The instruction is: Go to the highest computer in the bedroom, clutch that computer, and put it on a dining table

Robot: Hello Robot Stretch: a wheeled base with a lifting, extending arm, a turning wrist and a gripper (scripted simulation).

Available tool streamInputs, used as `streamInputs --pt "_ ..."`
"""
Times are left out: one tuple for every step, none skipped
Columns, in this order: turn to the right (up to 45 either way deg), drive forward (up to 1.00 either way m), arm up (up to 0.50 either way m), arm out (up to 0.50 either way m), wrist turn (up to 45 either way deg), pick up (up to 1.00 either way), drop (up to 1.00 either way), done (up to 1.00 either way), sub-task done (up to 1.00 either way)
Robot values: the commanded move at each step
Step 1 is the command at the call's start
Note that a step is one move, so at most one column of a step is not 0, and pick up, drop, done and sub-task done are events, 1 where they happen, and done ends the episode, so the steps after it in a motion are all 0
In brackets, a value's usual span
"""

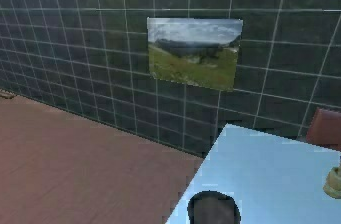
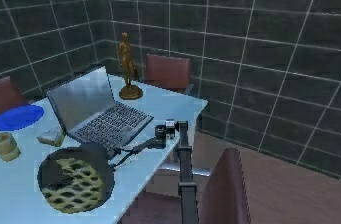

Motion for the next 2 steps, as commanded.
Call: streamInputs --pt "0.0 0.00 0.10 0.00 0.0 0.00 0.00 0.00 0.00" --pt "0.0 0.00 0.00 -0.08 0.0 0.00 0.00 0.00 0.00"
